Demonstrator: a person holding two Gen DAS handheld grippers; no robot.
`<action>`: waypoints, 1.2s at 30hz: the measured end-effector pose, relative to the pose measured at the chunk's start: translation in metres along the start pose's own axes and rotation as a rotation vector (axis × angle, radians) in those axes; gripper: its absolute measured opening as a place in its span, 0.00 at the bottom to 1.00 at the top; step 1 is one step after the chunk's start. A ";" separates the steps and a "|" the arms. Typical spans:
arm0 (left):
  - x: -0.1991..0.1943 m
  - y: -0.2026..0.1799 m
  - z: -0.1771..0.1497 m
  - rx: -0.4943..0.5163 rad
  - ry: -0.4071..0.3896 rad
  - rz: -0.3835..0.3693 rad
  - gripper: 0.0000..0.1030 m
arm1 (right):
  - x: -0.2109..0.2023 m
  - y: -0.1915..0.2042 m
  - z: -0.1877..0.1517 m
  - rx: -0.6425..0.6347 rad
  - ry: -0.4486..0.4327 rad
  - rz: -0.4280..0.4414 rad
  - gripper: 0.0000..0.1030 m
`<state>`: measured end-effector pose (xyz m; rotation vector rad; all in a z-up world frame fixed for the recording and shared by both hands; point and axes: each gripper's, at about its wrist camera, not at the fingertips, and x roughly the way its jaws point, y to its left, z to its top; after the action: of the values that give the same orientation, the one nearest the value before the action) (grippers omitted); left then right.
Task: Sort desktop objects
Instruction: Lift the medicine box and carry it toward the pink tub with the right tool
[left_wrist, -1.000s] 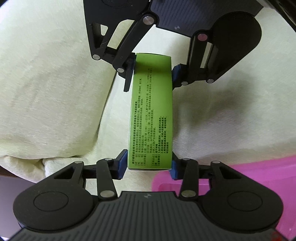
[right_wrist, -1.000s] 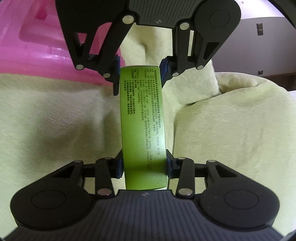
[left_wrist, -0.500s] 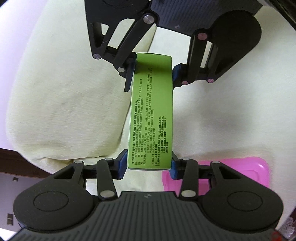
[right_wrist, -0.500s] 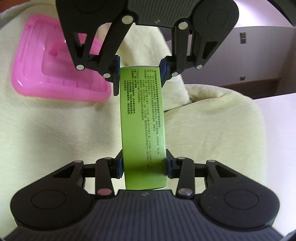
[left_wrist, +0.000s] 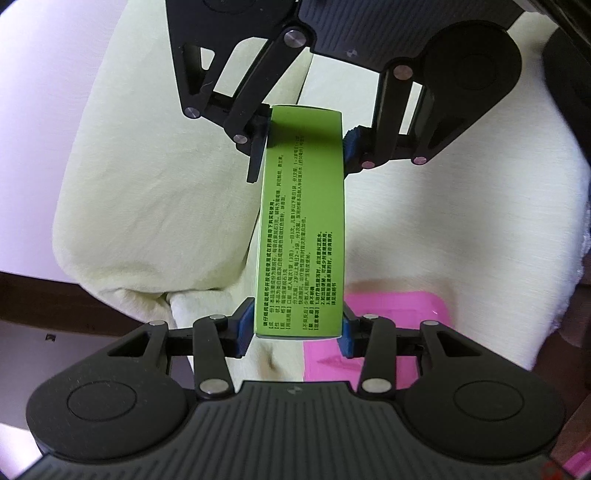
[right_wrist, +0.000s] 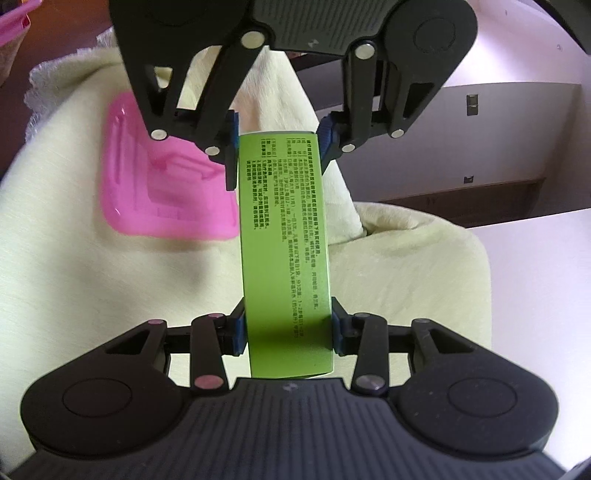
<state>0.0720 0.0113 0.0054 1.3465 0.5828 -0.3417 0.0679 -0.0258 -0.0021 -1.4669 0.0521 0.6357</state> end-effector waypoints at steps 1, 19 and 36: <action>-0.007 -0.003 0.000 -0.003 0.006 0.004 0.47 | -0.007 0.003 0.003 0.000 -0.008 -0.001 0.35; -0.086 -0.034 -0.092 -0.132 0.204 0.005 0.47 | -0.065 0.041 0.111 -0.057 -0.226 0.058 0.35; -0.148 -0.081 -0.166 -0.253 0.384 -0.011 0.47 | -0.103 0.087 0.205 -0.134 -0.423 0.139 0.35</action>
<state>-0.1253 0.1426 0.0065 1.1685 0.9217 -0.0120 -0.1254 0.1248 -0.0116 -1.4377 -0.2230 1.0688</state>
